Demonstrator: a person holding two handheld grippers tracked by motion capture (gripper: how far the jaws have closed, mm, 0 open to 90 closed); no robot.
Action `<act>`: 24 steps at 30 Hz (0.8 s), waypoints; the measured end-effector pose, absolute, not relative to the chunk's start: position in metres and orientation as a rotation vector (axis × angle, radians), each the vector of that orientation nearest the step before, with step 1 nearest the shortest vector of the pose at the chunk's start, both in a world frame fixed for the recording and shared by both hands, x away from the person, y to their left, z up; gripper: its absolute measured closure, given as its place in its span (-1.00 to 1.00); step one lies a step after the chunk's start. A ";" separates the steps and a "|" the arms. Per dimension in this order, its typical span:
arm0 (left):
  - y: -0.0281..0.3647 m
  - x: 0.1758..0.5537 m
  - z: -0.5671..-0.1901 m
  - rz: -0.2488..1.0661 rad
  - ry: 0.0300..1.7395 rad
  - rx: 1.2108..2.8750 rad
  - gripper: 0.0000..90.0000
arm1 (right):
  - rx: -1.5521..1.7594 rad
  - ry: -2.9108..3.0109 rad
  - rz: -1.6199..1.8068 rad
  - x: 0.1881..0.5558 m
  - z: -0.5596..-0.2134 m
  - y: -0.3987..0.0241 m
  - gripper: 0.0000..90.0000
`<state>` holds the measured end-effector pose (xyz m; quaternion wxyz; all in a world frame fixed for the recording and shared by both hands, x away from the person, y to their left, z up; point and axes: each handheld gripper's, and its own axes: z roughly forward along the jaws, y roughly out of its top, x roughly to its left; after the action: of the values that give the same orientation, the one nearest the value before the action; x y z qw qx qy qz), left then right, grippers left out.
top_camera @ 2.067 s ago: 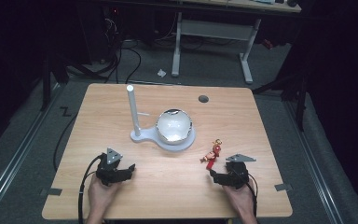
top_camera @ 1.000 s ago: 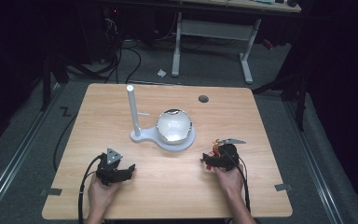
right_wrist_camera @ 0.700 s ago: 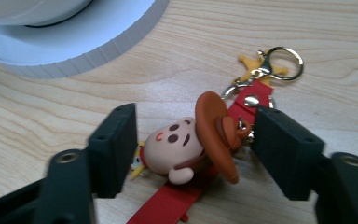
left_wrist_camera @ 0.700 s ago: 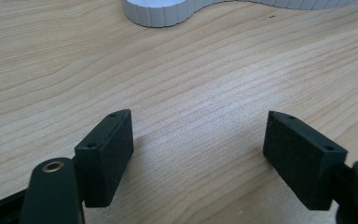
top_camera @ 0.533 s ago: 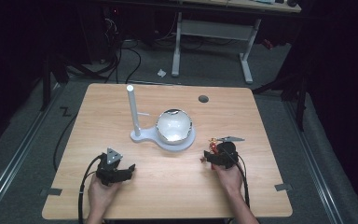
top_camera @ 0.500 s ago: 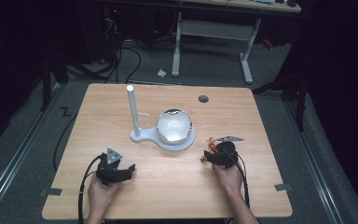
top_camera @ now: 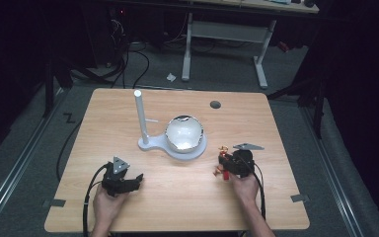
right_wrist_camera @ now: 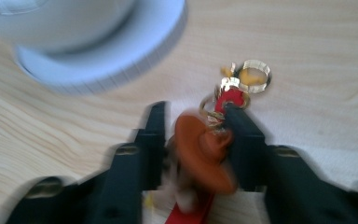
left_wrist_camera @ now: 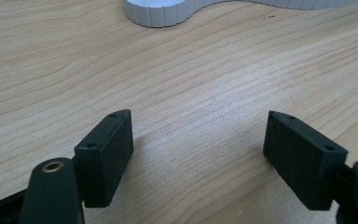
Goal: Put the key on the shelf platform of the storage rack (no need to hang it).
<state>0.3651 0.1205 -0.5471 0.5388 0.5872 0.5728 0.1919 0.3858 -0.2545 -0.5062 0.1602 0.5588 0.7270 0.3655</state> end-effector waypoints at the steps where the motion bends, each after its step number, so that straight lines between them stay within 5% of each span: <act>1: 0.120 0.365 -0.547 0.456 1.362 1.396 -0.46 | 1.552 2.110 0.987 0.386 -0.503 -0.252 0.48; 24: 0.120 0.365 -0.547 0.459 1.364 1.395 -0.46 | 1.417 2.109 1.029 0.374 -0.465 -0.271 0.50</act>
<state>0.3654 0.1203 -0.5472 0.5384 0.5865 0.5735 0.1928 0.3742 -0.2709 -0.4647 0.1989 0.5067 0.7539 0.3679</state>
